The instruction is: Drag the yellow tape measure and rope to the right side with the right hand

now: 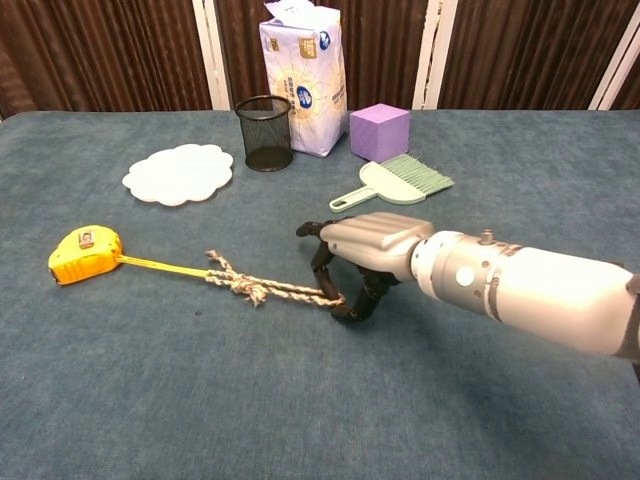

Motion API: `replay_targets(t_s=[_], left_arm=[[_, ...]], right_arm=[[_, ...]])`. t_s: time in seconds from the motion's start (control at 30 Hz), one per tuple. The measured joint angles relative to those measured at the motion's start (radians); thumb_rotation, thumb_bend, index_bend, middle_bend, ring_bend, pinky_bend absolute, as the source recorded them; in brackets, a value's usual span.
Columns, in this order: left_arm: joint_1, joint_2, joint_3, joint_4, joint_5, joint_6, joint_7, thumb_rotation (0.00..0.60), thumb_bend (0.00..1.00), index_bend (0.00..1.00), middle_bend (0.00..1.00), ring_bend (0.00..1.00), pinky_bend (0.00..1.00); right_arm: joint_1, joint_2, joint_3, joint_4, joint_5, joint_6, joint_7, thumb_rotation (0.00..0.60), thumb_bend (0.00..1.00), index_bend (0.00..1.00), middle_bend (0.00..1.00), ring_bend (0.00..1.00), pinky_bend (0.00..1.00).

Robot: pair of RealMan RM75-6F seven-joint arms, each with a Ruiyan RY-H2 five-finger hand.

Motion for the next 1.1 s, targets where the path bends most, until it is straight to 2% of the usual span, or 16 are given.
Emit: replay_targets(t_s=[0.4, 0.67, 0.9, 1.1], left_arm=[[0.008, 0.008, -0.009, -0.002, -0.016, 0.009, -0.021, 0.6, 0.47, 0.05, 0.0, 0.0, 0.07], [0.003, 0.0, -0.005, -0.007, -0.009, -0.003, 0.007, 0.6, 0.47, 0.05, 0.0, 0.0, 0.07], [0.003, -0.004, -0.002, -0.005, -0.006, -0.003, 0.01, 0.6, 0.47, 0.05, 0.0, 0.0, 0.07], [-0.002, -0.006, -0.004, -0.01, -0.008, -0.012, 0.022, 0.6, 0.47, 0.05, 0.0, 0.0, 0.07]], right_arm=[[-0.061, 0.12, -0.041, -0.075, -0.039, 0.064, -0.003, 0.6, 0.44, 0.82, 0.01, 0.0, 0.0], [-0.13, 0.232, -0.094, -0.124, -0.081, 0.112, 0.007, 0.6, 0.44, 0.82, 0.01, 0.0, 0.0], [-0.182, 0.291, -0.126, -0.132, -0.106, 0.142, 0.045, 0.6, 0.44, 0.82, 0.01, 0.0, 0.0], [-0.266, 0.361, -0.16, -0.096, -0.115, 0.17, 0.154, 0.6, 0.44, 0.82, 0.01, 0.0, 0.0]])
